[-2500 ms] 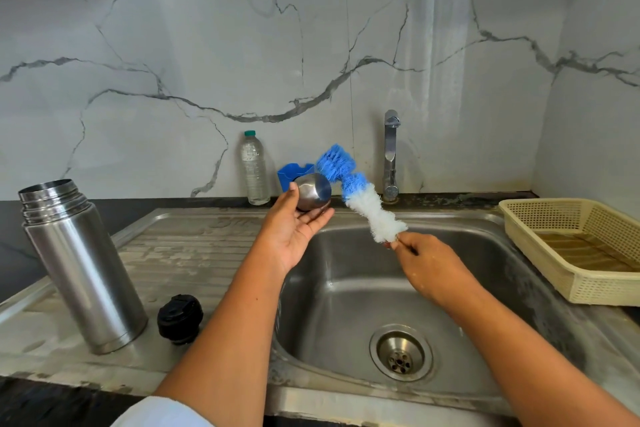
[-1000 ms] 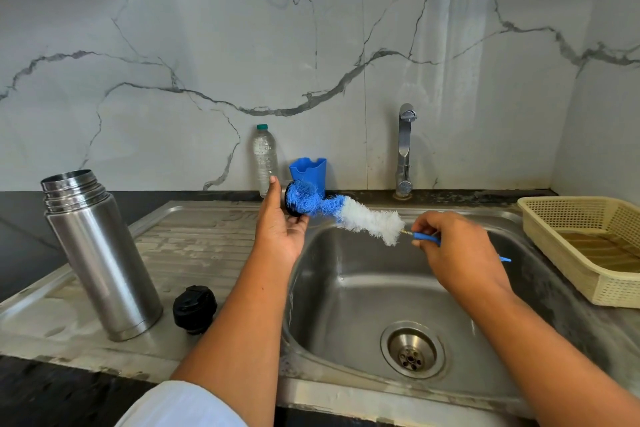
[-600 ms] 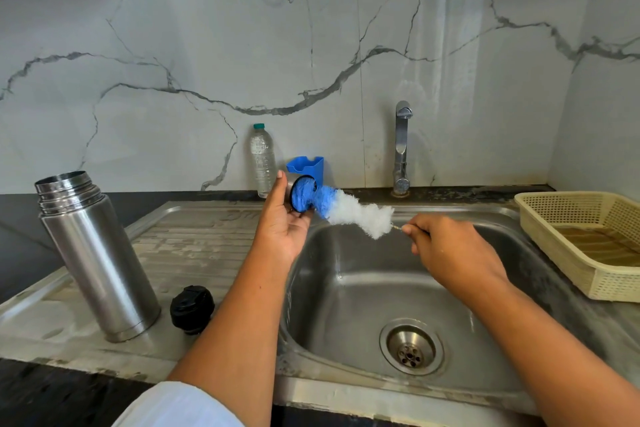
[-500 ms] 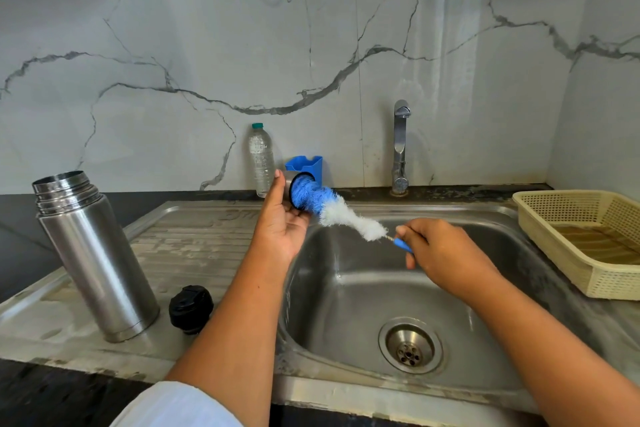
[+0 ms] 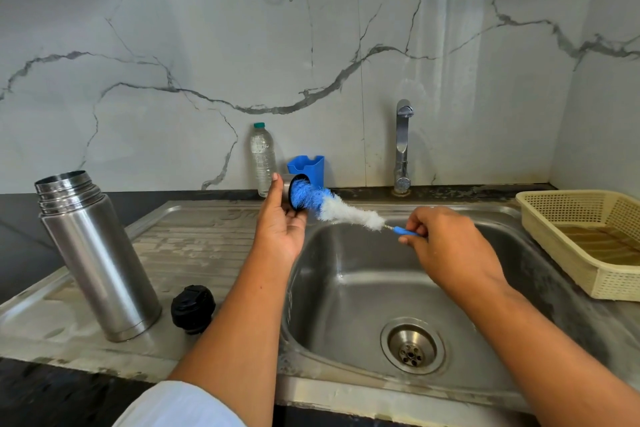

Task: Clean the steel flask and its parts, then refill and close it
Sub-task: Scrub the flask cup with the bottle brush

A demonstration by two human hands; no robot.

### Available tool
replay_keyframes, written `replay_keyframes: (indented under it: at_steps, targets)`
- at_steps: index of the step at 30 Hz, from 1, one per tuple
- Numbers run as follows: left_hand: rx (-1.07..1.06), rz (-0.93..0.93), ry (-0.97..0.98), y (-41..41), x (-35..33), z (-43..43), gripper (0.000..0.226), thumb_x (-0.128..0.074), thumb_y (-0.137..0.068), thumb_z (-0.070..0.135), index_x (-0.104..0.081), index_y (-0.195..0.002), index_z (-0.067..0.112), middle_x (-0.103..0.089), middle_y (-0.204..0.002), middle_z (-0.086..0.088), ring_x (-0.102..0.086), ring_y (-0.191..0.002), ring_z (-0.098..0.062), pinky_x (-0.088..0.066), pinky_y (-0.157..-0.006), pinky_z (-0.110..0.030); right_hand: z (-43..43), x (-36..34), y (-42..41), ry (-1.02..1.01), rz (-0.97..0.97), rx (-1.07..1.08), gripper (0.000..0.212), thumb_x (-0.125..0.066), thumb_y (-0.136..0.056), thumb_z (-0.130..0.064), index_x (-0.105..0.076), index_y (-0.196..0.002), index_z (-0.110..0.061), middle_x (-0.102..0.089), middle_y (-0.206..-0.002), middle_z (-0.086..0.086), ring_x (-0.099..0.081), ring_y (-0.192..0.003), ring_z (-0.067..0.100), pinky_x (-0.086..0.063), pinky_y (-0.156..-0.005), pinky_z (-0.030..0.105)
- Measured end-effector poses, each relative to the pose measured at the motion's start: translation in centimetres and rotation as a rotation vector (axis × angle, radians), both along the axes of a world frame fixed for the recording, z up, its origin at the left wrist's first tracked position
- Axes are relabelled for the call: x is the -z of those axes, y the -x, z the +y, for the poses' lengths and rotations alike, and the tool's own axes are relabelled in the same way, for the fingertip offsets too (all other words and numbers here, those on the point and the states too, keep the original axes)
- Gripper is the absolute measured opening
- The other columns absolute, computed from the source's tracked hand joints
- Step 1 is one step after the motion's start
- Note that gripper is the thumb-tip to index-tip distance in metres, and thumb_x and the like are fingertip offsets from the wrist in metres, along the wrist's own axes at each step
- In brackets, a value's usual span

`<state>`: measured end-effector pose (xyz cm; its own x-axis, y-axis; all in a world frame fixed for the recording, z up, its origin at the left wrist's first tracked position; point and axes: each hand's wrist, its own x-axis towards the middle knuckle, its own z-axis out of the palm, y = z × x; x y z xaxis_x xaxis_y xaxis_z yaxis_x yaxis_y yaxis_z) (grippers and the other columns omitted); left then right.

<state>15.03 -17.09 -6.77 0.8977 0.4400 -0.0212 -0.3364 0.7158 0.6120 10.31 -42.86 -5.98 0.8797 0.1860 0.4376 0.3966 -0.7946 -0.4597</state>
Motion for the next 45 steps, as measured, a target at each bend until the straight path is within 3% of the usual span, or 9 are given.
replay_keyframes:
  at_steps: [5,10,16,20,27,33,35,38,45]
  targets:
    - [-0.005,0.037,0.001,0.1,-0.1,-0.1,0.033,-0.074,-0.093,0.035,-0.064,-0.112,0.009,-0.074,-0.113,-0.019,-0.074,-0.104,-0.030,-0.063,-0.081,-0.042,0.0,-0.3,0.0,-0.023,0.142,-0.034,0.020,-0.058,-0.100,-0.042,-0.067,-0.094,-0.025,-0.065,-0.077,-0.003,-0.061,-0.065,0.014,-0.058,-0.064,0.038]
    - [-0.006,0.055,0.051,0.4,0.1,0.1,0.037,-0.073,-0.094,0.036,-0.065,-0.122,0.012,-0.075,-0.111,-0.018,-0.071,-0.105,-0.032,-0.061,-0.085,-0.048,0.2,-0.1,0.2,-0.160,0.396,-0.185,0.028,-0.054,-0.103,-0.039,-0.069,-0.086,-0.023,-0.060,-0.062,-0.009,-0.046,-0.047,0.003,-0.038,-0.047,0.019]
    - [0.016,0.033,0.093,0.8,-0.4,0.2,0.012,-0.065,-0.095,0.025,-0.061,-0.097,0.014,-0.072,-0.113,-0.018,-0.069,-0.103,-0.033,-0.055,-0.094,-0.055,0.7,0.1,0.7,-0.047,0.235,-0.180,0.017,-0.064,-0.096,-0.044,-0.061,-0.105,-0.030,-0.063,-0.088,-0.008,-0.060,-0.075,0.007,-0.047,-0.063,0.022]
    - [0.051,0.123,0.049,0.8,-0.3,0.8,0.038,-0.062,-0.089,0.032,-0.061,-0.121,0.013,-0.063,-0.130,-0.020,-0.061,-0.118,-0.034,-0.048,-0.106,-0.050,0.7,0.5,0.5,0.038,0.090,-0.088,0.012,-0.070,-0.094,-0.031,-0.063,-0.101,-0.025,-0.063,-0.095,-0.005,-0.061,-0.082,0.011,-0.059,-0.076,0.034]
    - [0.066,0.149,-0.030,0.5,-0.6,0.8,0.066,-0.084,-0.080,0.048,-0.059,-0.126,0.008,-0.071,-0.117,-0.025,-0.072,-0.105,-0.041,-0.055,-0.099,-0.058,0.2,0.4,0.1,0.192,-0.098,0.006,0.010,-0.060,-0.101,-0.032,-0.064,-0.101,-0.023,-0.058,-0.094,-0.004,-0.057,-0.079,0.014,-0.058,-0.071,0.038]
    - [0.064,0.075,-0.061,0.8,-1.0,0.5,0.031,-0.082,-0.087,0.033,-0.066,-0.105,0.012,-0.074,-0.104,-0.016,-0.073,-0.099,-0.029,-0.056,-0.097,-0.057,0.5,0.3,0.4,0.179,0.163,-0.095,0.032,-0.037,-0.108,-0.038,-0.059,-0.089,-0.024,-0.062,-0.084,-0.001,-0.059,-0.071,0.018,-0.050,-0.062,0.037]
    - [0.085,0.061,-0.048,0.9,-0.9,0.4,0.030,-0.083,-0.085,0.031,-0.066,-0.103,0.014,-0.072,-0.095,-0.014,-0.072,-0.092,-0.027,-0.059,-0.090,-0.055,0.6,0.3,0.5,0.067,0.315,-0.173,0.035,-0.037,-0.108,-0.038,-0.065,-0.092,-0.022,-0.063,-0.082,-0.005,-0.060,-0.073,0.013,-0.050,-0.069,0.033]
    - [0.086,0.032,-0.036,1.1,-1.3,0.6,0.035,-0.082,-0.084,0.033,-0.062,-0.107,0.014,-0.069,-0.091,-0.012,-0.070,-0.078,-0.023,-0.063,-0.078,-0.045,0.3,0.0,0.8,-0.101,0.460,-0.276,0.043,-0.040,-0.109,-0.035,-0.071,-0.085,-0.019,-0.052,-0.062,-0.008,-0.046,-0.055,0.007,-0.036,-0.060,0.024]
    - [0.050,0.014,-0.037,1.5,-1.3,0.4,0.036,-0.079,-0.085,0.033,-0.063,-0.108,0.011,-0.071,-0.088,-0.011,-0.070,-0.072,-0.020,-0.061,-0.069,-0.032,0.8,0.0,1.3,-0.110,0.486,-0.341,0.045,-0.038,-0.109,-0.037,-0.071,-0.085,-0.019,-0.046,-0.061,-0.004,-0.038,-0.048,0.005,-0.036,-0.059,0.025]
